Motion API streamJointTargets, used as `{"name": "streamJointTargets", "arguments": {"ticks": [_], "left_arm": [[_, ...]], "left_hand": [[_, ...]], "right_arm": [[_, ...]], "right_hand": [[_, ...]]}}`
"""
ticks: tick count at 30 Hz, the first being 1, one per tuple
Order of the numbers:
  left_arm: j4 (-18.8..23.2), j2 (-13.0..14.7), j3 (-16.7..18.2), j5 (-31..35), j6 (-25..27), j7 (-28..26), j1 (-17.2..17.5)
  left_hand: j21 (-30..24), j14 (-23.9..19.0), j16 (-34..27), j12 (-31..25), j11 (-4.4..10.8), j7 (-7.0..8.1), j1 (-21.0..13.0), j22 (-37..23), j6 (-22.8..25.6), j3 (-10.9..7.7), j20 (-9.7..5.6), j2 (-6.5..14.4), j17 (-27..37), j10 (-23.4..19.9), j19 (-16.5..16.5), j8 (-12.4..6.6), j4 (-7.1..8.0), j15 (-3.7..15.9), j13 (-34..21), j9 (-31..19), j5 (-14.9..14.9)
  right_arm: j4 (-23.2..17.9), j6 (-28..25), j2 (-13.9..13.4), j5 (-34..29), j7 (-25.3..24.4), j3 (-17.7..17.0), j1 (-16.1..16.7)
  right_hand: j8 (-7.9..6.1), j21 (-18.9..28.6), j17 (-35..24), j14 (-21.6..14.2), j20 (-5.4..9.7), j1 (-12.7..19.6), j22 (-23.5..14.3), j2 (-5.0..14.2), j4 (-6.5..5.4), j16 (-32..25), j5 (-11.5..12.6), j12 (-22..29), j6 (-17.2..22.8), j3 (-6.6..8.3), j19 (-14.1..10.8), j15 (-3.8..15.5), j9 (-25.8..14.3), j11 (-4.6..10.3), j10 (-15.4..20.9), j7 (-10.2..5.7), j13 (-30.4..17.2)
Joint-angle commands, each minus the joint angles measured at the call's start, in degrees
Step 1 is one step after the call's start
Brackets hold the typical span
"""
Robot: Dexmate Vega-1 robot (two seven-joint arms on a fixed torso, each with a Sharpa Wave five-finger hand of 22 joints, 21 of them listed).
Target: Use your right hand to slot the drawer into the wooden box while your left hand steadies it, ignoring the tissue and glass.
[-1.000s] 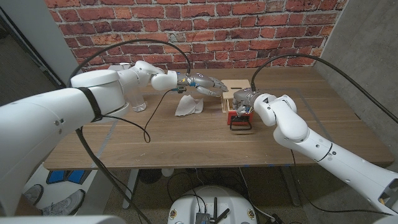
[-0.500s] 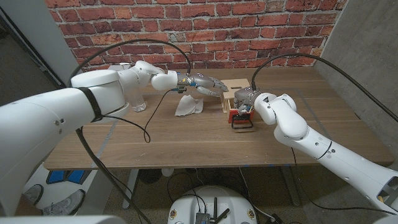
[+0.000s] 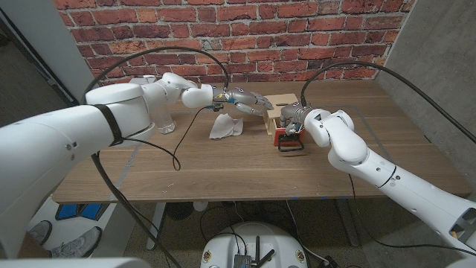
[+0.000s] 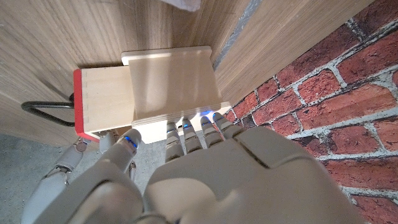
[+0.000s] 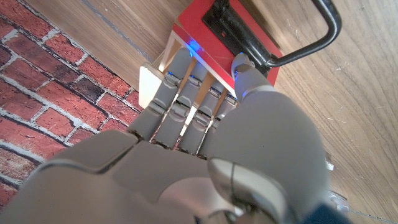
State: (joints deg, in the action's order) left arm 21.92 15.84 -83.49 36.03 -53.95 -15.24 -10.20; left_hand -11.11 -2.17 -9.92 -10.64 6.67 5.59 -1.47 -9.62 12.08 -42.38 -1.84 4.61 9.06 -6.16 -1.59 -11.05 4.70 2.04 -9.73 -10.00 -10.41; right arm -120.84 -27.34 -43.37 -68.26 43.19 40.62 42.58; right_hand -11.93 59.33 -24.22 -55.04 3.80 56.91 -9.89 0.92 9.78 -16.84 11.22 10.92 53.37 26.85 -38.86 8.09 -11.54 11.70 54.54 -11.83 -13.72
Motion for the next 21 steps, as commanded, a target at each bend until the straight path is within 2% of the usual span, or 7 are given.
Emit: {"name": "streamJointTargets", "arguments": {"ticks": [1,5,11,15,17,21], "left_arm": [[-0.1,-0.2,-0.4,-0.1,0.5,-0.1,-0.1],[0.0,0.0,-0.4,-0.1,0.2,-0.2,-0.1],[0.2,0.2,-0.3,0.0,-0.2,-0.2,0.0],[0.3,0.3,-0.2,0.2,-0.4,-0.2,0.0],[0.3,0.4,-0.1,0.2,-0.5,-0.2,0.1],[0.4,0.4,0.1,0.4,-0.6,-0.1,0.1]], "left_hand": [[-0.1,-0.4,0.0,-0.1,-0.07,-0.06,-0.7,-0.1,0.8,-0.32,-7.24,4.4,0.2,-0.7,0.5,-0.24,-0.41,5.99,-0.2,-0.2,0.1],[-0.1,-0.6,0.0,-0.1,-0.06,-0.04,-0.7,-0.1,1.0,-0.4,-7.35,4.5,0.2,-0.8,0.7,-0.29,-0.52,5.96,-0.2,-0.3,0.1],[-0.1,-0.7,0.0,-0.1,0.04,0.0,-0.8,-0.1,1.2,-0.48,-7.58,4.5,0.2,-1.0,0.6,-0.3,-0.66,6.0,-0.2,-0.3,0.1],[-0.1,-0.8,0.0,-0.1,-0.23,-0.08,-0.8,-0.1,1.3,-0.59,-7.54,4.5,0.2,-1.1,0.7,-0.29,-0.8,6.02,-0.2,-0.3,0.1],[-0.1,-0.8,0.0,-0.1,-0.09,-0.06,-0.9,-0.1,1.3,-0.62,-7.5,4.6,0.1,-1.1,0.8,-0.3,-0.86,6.0,-0.2,-0.3,0.1],[-0.1,-0.9,0.0,-0.1,-0.07,-0.07,-0.9,-0.1,1.4,-0.7,-7.51,4.6,0.1,-1.2,0.9,-0.29,-0.98,5.99,-0.2,-0.3,0.1]], "right_arm": [[-1.3,0.7,-0.7,-0.9,1.8,-0.4,-0.1],[-1.6,0.8,-0.5,-1.7,2.8,-0.3,0.0],[-1.7,1.5,-0.2,-2.3,4.2,-0.1,-0.1],[-1.7,1.9,-0.1,-2.6,5.3,-0.2,-0.3],[-1.7,2.1,0.0,-2.5,6.1,-0.2,-0.5],[-1.7,2.5,0.2,-2.5,7.8,-0.2,-0.9]], "right_hand": [[-0.33,-0.9,-0.1,1.6,7.83,0.5,0.1,-0.9,-0.14,0.1,0.1,-0.1,-1.0,-1.05,1.2,5.19,-0.6,-0.01,-1.2,-0.14,0.0],[-0.12,-1.8,-0.2,3.3,7.76,0.8,0.1,-1.69,-0.15,0.2,-0.2,-0.2,-2.4,-1.92,1.9,5.14,-0.7,-0.04,-2.6,-0.22,0.0],[0.52,-3.7,-0.9,6.9,7.62,1.3,0.2,-2.85,-0.35,0.1,-0.6,-0.4,-6.8,-3.99,2.8,4.86,-0.9,-0.07,-6.3,-0.34,0.0],[0.83,-5.0,-1.4,9.2,7.5,1.3,0.3,-3.0,-0.63,0.2,-0.7,-0.6,-9.9,-4.91,3.1,4.81,-0.8,-0.16,-9.5,-0.42,0.0],[1.28,-6.0,-1.5,11.0,7.35,1.0,0.3,-3.2,-0.79,0.4,-0.8,-0.7,-13.1,-5.45,3.1,4.76,-0.8,-0.17,-11.9,-0.31,0.1],[1.12,-7.7,-1.9,14.4,6.48,-0.1,0.3,-3.53,-1.2,0.9,-1.1,-0.5,-16.3,-6.64,3.6,4.33,-0.6,-0.23,-15.2,-0.19,0.0]]}}
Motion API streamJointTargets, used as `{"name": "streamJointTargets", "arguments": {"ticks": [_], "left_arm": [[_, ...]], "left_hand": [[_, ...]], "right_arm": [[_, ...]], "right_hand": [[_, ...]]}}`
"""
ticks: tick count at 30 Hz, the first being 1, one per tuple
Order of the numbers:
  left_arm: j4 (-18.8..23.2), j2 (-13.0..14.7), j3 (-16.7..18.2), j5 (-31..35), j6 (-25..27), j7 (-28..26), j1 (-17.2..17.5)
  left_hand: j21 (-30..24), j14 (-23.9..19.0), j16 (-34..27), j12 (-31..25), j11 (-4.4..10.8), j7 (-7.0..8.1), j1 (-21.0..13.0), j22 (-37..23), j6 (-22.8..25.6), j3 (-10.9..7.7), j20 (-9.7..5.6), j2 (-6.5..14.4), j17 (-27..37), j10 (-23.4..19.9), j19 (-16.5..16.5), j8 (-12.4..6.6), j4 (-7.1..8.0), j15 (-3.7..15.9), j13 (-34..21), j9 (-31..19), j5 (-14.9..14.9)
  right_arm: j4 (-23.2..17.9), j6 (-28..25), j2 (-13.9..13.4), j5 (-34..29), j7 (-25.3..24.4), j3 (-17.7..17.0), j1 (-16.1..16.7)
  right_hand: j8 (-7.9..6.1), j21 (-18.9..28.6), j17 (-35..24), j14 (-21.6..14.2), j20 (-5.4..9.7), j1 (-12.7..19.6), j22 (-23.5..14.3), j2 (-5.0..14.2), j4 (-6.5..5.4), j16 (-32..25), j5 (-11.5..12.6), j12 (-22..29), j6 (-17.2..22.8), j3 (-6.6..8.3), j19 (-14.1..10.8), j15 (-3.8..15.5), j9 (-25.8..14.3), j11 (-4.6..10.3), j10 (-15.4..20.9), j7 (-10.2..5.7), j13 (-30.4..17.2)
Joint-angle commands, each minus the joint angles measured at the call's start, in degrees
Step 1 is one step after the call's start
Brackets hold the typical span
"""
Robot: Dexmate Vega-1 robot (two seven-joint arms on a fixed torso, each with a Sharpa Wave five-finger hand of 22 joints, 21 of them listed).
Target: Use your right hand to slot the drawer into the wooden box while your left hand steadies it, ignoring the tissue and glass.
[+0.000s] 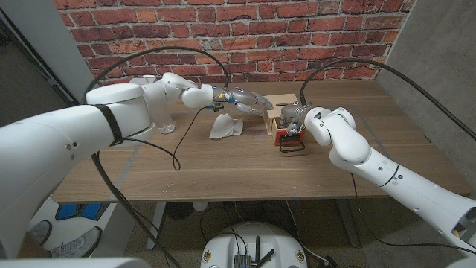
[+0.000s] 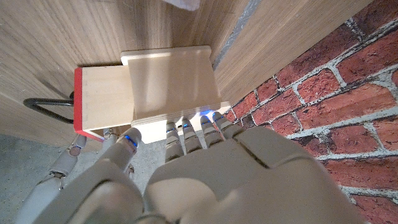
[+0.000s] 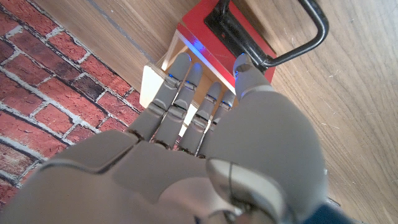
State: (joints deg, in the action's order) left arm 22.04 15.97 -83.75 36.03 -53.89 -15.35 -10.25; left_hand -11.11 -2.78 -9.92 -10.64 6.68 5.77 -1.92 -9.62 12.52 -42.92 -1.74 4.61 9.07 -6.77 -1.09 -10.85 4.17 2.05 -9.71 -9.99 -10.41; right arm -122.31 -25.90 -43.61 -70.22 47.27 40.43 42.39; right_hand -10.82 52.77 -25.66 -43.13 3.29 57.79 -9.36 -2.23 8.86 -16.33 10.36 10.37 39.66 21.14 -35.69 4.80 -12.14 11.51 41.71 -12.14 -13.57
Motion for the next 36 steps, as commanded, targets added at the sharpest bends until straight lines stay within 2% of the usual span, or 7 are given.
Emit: {"name": "streamJointTargets", "arguments": {"ticks": [1,7,13,17,22,29,36], "left_arm": [[0.3,0.3,0.4,0.4,-0.7,0.0,0.2],[0.4,0.3,0.5,0.7,-0.8,-0.2,0.2],[0.4,0.3,0.7,0.9,-0.7,-0.4,0.1],[0.5,0.3,0.8,1.1,-0.6,-0.8,0.1],[0.6,0.4,0.9,1.4,-0.6,-1.5,0.1],[0.7,0.6,1.2,1.6,-0.6,-2.2,0.2],[0.8,0.7,1.5,1.7,-0.5,-2.4,0.3]], "left_hand": [[-0.1,-0.3,0.0,-0.1,-0.05,-0.29,-0.5,-0.1,1.0,-0.18,-7.64,4.6,0.1,-0.6,0.5,-0.5,-0.48,5.91,-0.2,-0.3,0.1],[-0.1,-0.4,0.0,-0.1,-0.22,-0.25,-0.5,-0.1,1.1,-0.26,-7.58,4.7,0.1,-0.7,0.6,-0.5,-0.57,5.97,-0.2,-0.3,0.1],[-0.1,-0.4,0.0,-0.1,-0.14,-0.28,-0.5,-0.1,1.2,-0.35,-7.61,4.7,0.2,-0.6,0.6,-0.47,-0.66,5.96,-0.2,-0.3,0.1],[0.0,-0.2,0.1,0.0,-0.33,-0.39,-0.5,-0.1,1.1,-0.41,-7.64,4.7,0.2,-0.4,0.6,-0.43,-0.69,5.91,-0.2,-0.3,0.1],[0.0,0.3,0.3,0.3,-0.38,-0.45,-0.6,-0.1,0.7,-0.46,-7.6,4.7,0.1,0.3,0.5,-0.22,-0.95,5.78,-0.2,-0.3,0.2],[0.0,0.4,0.2,0.3,-0.29,-0.55,-0.7,-0.1,0.7,-0.45,-7.56,4.8,0.2,0.4,0.6,-0.21,-1.15,5.67,-0.2,-0.3,0.2],[0.0,0.4,0.2,0.3,-0.45,-0.57,-0.7,-0.1,0.8,-0.42,-7.47,4.8,0.2,0.6,0.7,-0.24,-1.29,5.68,-0.2,-0.3,0.2]], "right_arm": [[-0.3,1.2,0.5,-0.6,3.6,0.0,-0.7],[-1.0,1.1,0.7,-0.6,5.5,-0.4,-0.9],[-1.6,0.9,1.1,-0.8,7.4,-0.7,-1.1],[-2.3,0.5,1.2,-1.4,7.9,-1.0,-0.9],[-3.2,0.3,1.2,-2.0,8.2,-1.6,-0.6],[-4.5,0.0,0.8,-1.3,5.3,-3.4,1.2],[-6.1,-1.6,0.8,-1.2,3.3,-4.8,3.5]], "right_hand": [[-0.09,-1.4,-0.5,3.0,6.78,-1.2,-0.2,-0.51,-0.31,0.5,-0.2,0.0,-2.8,-1.08,0.7,7.56,0.0,-0.04,-2.7,0.21,-0.1],[-0.01,-2.9,-0.7,5.5,5.86,-2.1,-0.2,-0.86,-0.42,0.9,-0.2,0.1,-5.6,-1.8,1.4,7.36,0.2,-0.74,-5.2,0.38,-0.2],[0.3,-4.6,-1.1,9.4,4.06,-3.7,-0.1,-1.04,-0.81,1.6,0.0,-0.1,-9.3,-2.69,2.3,6.33,0.6,-1.57,-8.5,0.9,-0.1],[0.09,-5.4,-1.3,10.9,3.35,-4.2,-0.1,-1.11,-0.85,1.9,0.0,0.0,-9.9,-3.03,3.1,6.01,0.7,-1.71,-9.3,0.95,-0.1],[-0.07,-5.8,-1.4,11.2,3.13,-4.6,-0.1,-1.06,-0.98,1.8,0.0,0.1,-9.9,-3.23,3.5,5.73,0.8,-1.83,-9.7,0.94,-0.1],[-1.05,-6.3,-1.4,10.8,3.09,-4.7,-0.1,-0.83,-0.85,1.3,0.1,0.9,-8.2,-3.34,3.1,6.13,0.9,-1.9,-8.4,0.61,-0.1],[-1.39,-6.6,-1.4,10.0,3.22,-5.2,-0.2,-0.69,-1.0,0.9,0.1,1.1,-7.4,-3.44,2.7,6.39,0.9,-1.6,-7.8,0.61,-0.1]]}}
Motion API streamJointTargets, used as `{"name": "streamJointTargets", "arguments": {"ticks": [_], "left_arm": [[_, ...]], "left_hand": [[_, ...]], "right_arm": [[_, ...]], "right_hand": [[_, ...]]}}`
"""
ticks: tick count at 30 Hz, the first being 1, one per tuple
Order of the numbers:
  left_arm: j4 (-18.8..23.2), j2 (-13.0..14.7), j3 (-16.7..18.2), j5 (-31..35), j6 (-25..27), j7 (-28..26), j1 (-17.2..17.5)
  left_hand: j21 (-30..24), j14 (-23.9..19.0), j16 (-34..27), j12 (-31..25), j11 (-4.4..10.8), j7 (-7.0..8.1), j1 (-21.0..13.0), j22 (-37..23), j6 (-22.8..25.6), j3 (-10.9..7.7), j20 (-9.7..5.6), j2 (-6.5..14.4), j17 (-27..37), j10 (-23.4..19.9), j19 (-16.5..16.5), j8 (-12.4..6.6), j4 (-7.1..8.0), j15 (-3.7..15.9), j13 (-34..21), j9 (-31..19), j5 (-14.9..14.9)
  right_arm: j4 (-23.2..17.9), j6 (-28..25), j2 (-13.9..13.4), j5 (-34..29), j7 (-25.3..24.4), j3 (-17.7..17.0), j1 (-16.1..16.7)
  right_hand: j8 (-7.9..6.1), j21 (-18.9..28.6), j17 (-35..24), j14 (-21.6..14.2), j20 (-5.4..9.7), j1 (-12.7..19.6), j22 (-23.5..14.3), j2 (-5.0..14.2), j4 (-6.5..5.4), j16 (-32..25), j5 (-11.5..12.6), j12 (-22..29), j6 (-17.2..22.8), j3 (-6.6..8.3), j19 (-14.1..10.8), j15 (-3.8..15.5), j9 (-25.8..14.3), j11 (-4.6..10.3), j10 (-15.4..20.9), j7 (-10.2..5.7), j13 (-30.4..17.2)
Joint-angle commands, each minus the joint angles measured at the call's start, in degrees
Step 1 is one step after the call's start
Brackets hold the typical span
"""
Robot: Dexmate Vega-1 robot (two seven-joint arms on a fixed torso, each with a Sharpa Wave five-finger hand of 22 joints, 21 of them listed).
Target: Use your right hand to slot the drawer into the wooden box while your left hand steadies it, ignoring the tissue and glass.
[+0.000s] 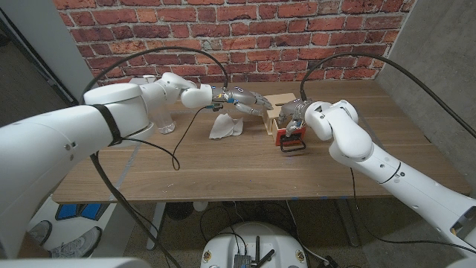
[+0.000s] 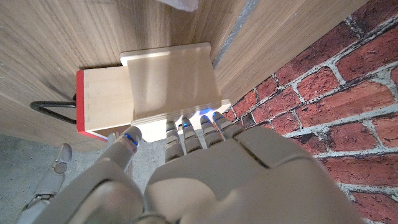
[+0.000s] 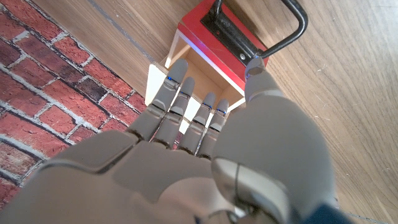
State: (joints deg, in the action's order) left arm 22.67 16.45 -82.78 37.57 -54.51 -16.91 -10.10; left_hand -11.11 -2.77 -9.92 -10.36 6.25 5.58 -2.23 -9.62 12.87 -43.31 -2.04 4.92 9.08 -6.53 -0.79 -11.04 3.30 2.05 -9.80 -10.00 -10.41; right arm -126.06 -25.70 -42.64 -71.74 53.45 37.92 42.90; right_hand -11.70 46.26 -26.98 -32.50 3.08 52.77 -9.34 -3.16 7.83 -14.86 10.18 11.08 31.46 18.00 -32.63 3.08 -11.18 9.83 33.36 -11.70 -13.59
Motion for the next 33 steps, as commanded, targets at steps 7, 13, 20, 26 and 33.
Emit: {"name": "streamJointTargets", "arguments": {"ticks": [7,13,20,26,33], "left_arm": [[0.0,0.1,0.6,0.2,0.5,-1.0,0.2],[-0.1,-0.1,0.4,0.3,0.9,-1.3,0.1],[-0.1,-0.1,0.2,0.3,0.9,-1.6,0.1],[0.0,0.0,0.1,0.6,0.9,-2.2,0.0],[0.1,0.1,0.1,0.9,0.8,-2.5,0.0]], "left_hand": [[0.0,0.2,0.1,0.0,-0.02,-0.44,-0.4,-0.1,0.8,-0.06,-7.04,4.5,0.2,0.3,0.5,-0.15,-0.43,5.63,-0.1,-0.4,0.2],[0.0,0.1,0.1,-0.1,-0.11,-0.56,-0.4,-0.1,0.9,-0.09,-7.03,4.5,0.2,0.2,0.6,-0.19,-0.51,5.67,-0.1,-0.4,0.2],[0.0,0.1,0.1,-0.1,-0.05,-0.54,-0.4,-0.1,1.1,-0.13,-6.99,4.6,0.2,0.2,0.7,-0.2,-0.59,5.66,-0.1,-0.4,0.2],[0.0,-0.1,0.0,-0.2,-0.07,-0.57,-0.4,-0.1,1.4,-0.17,-6.97,4.6,0.2,0.1,0.8,-0.32,-0.63,5.73,-0.1,-0.4,0.2],[0.0,-0.2,0.0,-0.3,-0.15,-0.65,-0.4,-0.1,1.6,-0.23,-7.02,4.6,0.2,-0.2,0.9,-0.33,-0.61,5.62,-0.1,-0.4,0.2]], "right_arm": [[-4.2,-3.8,-0.5,-0.9,-6.4,-3.6,6.4],[-5.0,-4.6,-0.7,-3.5,-11.2,-4.0,9.5],[-4.8,-5.2,0.2,-6.2,-14.8,-4.3,12.1],[-4.6,-5.1,1.1,-8.6,-13.6,-4.3,12.5],[-3.7,-3.8,1.6,-9.3,-12.6,-4.7,12.4]], "right_hand": [[-0.65,-0.4,0.1,-0.4,3.29,-0.8,-0.2,0.23,-0.18,-0.4,0.3,0.5,1.1,-0.41,-0.2,8.36,0.0,0.05,0.8,0.14,0.0],[-0.43,-1.0,0.4,0.3,2.95,-1.5,-0.2,0.05,-0.29,0.0,0.4,0.5,0.5,-0.56,0.1,8.11,0.0,-0.16,0.8,0.35,0.0],[0.46,-2.8,1.0,1.9,2.41,-2.5,-0.1,-0.68,-0.12,0.8,0.7,-0.6,-2.4,-0.93,1.8,7.61,0.0,-1.21,-2.6,0.99,0.0],[1.29,-6.3,2.2,5.9,1.65,-2.8,0.1,-1.43,0.43,2.6,1.2,-1.1,-7.4,-0.93,5.2,5.78,0.0,-2.04,-7.9,2.07,0.3],[1.89,-11.3,4.3,13.1,1.4,-3.5,0.1,-1.95,0.54,4.1,1.7,-1.4,-18.8,-1.4,7.5,2.55,0.3,-4.31,-17.3,2.89,1.0]]}}
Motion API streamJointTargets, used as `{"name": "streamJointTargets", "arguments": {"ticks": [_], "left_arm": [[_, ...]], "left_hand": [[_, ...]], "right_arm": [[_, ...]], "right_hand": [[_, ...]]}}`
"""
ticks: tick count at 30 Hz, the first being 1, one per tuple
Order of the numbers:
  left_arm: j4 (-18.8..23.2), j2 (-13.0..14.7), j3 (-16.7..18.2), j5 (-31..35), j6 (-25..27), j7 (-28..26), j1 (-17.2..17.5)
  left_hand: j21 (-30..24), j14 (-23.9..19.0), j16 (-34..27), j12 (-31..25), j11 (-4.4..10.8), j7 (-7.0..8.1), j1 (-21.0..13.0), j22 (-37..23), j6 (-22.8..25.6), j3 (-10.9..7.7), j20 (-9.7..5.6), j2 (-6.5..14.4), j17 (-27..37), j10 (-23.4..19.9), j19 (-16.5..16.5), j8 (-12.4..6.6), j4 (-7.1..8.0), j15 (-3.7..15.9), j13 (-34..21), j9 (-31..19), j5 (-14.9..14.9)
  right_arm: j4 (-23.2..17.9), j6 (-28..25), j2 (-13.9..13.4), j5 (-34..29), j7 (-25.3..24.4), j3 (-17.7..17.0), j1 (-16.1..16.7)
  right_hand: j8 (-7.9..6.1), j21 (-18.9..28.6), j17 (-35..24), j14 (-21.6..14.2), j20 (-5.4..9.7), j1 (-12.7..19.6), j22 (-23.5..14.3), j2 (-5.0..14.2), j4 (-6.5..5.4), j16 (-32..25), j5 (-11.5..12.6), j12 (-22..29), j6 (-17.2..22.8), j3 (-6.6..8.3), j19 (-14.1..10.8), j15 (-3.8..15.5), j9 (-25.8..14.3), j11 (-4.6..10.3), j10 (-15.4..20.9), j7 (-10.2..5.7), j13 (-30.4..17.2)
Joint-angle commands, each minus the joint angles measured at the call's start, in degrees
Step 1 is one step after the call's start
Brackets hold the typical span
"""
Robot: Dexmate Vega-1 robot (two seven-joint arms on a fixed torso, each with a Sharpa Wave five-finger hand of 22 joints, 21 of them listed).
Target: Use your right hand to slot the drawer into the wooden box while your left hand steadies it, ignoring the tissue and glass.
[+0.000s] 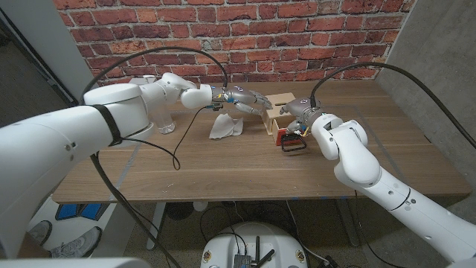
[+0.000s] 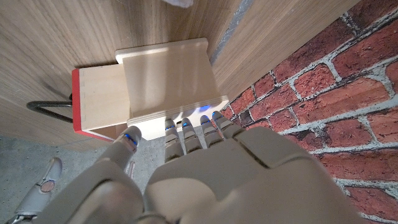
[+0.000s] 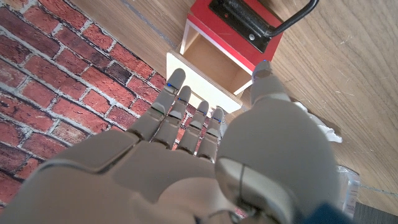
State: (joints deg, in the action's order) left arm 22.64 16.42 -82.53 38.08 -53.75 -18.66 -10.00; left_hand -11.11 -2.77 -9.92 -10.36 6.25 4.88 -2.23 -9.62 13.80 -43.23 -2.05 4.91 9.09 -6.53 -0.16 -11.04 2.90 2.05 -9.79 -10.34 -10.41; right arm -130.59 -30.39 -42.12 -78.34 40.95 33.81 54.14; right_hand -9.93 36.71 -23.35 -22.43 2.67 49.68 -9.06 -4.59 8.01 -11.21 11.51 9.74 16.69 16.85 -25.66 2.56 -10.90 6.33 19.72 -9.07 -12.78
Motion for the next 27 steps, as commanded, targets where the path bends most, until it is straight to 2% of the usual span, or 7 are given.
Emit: {"name": "streamJointTargets", "arguments": {"ticks": [1,2,5,9,12,20,27], "left_arm": [[0.2,0.1,-0.1,0.4,0.0,-0.9,-0.1],[0.3,0.1,-0.1,0.4,0.0,-0.9,-0.1],[0.6,0.3,0.0,0.7,-0.2,-1.2,0.0],[1.0,0.7,0.4,0.8,-0.4,-1.1,0.1],[1.3,0.9,0.7,0.9,-0.5,-0.9,0.2],[2.1,1.4,1.4,2.1,-0.3,-2.0,0.4],[3.2,2.0,2.2,2.9,-0.1,-2.4,0.7]], "left_hand": [[0.0,-0.2,0.0,-0.3,-0.13,0.05,-0.4,-0.1,0.7,-0.31,-7.03,4.6,0.2,-0.2,0.3,-0.35,-0.22,5.62,-0.1,-0.1,0.2],[0.0,-0.2,0.0,-0.3,-0.13,0.07,-0.4,-0.1,0.7,-0.32,-7.03,4.6,0.2,-0.2,0.3,-0.35,-0.22,5.66,-0.1,-0.1,0.2],[0.0,-0.3,0.0,-0.3,-0.02,0.12,-0.4,-0.1,1.0,-0.35,-7.04,4.7,0.2,-0.3,0.3,-0.44,-0.22,5.65,-0.1,-0.1,0.2],[0.0,-0.5,0.0,-0.3,-0.03,0.32,-0.3,-0.1,1.4,-0.4,-7.01,4.6,0.2,-0.4,0.4,-0.54,-0.24,5.68,-0.1,-0.1,0.2],[0.0,-0.5,-0.1,-0.3,-0.01,0.35,-0.3,-0.1,1.5,-0.43,-7.06,4.7,0.2,-0.5,0.4,-0.58,-0.23,5.74,-0.1,-0.1,0.2],[-0.1,-0.9,-0.1,-0.4,0.14,0.37,-0.4,-0.1,2.1,-0.56,-7.0,4.7,0.2,-0.9,0.7,-0.72,-0.33,5.85,-0.1,-0.1,0.2],[-0.1,-1.4,-0.2,-0.5,0.02,0.22,-0.3,-0.1,2.5,-0.66,-6.96,4.7,0.2,-1.2,1.0,-0.78,-0.29,5.81,-0.1,-0.1,0.2]], "right_arm": [[1.0,1.0,1.1,-2.7,-0.5,-0.6,1.2],[1.3,1.0,1.2,-3.1,-1.1,-0.6,1.4],[1.9,0.8,1.7,-3.8,-2.0,-0.5,1.8],[2.8,0.1,2.5,-5.0,-3.9,-0.4,2.5],[3.4,-0.2,2.9,-5.9,-4.8,-0.3,2.9],[5.5,-0.5,3.1,-9.6,-7.3,0.4,3.8],[7.2,0.3,2.3,-12.7,-10.5,0.9,4.5]], "right_hand": [[0.16,-2.2,0.9,3.9,1.82,-0.4,-0.2,-0.54,0.36,0.7,0.4,0.0,-4.8,-0.3,0.9,3.02,0.0,-1.0,-4.3,0.5,0.3],[0.31,-2.8,1.2,4.7,1.68,-0.5,-0.2,-0.53,0.35,0.6,0.5,0.0,-6.6,-0.38,1.0,2.79,0.1,-1.25,-5.4,1.11,0.4],[0.32,-3.7,1.5,6.3,1.57,-0.6,-0.2,-0.53,0.31,0.8,0.6,0.0,-8.6,-0.53,1.6,2.03,0.1,-1.89,-7.0,1.3,0.5],[0.35,-5.6,2.3,8.6,1.12,-1.3,-0.1,-0.75,0.14,0.8,0.7,0.1,-12.8,-0.93,2.7,1.29,0.2,-2.16,-9.2,2.42,0.7],[0.23,-7.3,2.9,10.4,0.51,-1.9,-0.1,-0.74,-0.09,0.9,0.8,0.2,-14.8,-1.2,4.8,0.84,0.2,-2.43,-10.7,3.08,0.8],[-0.05,-10.6,4.3,14.5,0.48,-1.7,-0.1,-0.64,0.23,1.1,1.3,0.3,-17.8,-1.26,7.7,-0.44,0.2,-2.73,-13.3,3.54,1.1],[-0.01,-11.9,5.0,15.6,-0.16,-2.1,-0.1,-0.88,0.15,0.9,1.7,0.3,-19.8,-1.5,8.4,-0.58,0.2,-3.1,-14.7,4.23,1.2]]}}
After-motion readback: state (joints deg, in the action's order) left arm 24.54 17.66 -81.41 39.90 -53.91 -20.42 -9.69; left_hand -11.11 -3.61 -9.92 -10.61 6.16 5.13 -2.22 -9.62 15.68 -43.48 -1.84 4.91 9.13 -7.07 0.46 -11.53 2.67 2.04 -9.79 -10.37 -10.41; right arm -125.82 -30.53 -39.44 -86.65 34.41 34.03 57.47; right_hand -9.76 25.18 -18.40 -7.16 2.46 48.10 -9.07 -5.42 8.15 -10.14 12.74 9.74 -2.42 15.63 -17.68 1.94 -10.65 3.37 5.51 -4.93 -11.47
